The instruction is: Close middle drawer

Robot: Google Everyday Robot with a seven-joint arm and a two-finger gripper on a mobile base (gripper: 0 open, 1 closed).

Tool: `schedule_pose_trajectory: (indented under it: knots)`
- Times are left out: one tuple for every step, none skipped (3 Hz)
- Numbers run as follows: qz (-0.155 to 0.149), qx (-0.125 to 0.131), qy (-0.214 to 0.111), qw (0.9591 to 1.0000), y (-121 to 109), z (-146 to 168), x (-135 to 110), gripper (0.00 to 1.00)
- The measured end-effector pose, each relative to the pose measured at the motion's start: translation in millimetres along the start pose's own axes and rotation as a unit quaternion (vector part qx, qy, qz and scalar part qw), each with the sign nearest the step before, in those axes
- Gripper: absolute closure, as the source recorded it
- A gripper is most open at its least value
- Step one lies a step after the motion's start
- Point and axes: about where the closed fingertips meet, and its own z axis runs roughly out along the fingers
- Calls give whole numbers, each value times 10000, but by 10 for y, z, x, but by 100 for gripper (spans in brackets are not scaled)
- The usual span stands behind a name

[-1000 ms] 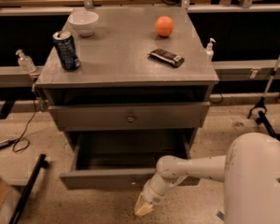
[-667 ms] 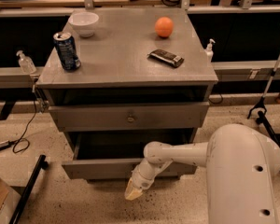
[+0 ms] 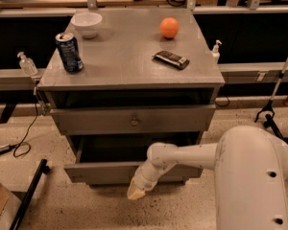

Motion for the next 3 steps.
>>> schedule_pose_trajectory:
  knots:
    - [-2,2,0,10000,-1,-1,0,100]
    - [-362,373,-94,9986,-272,-246,-53,100]
    - [-370,453,-113,9982,-319,-273,-26,100]
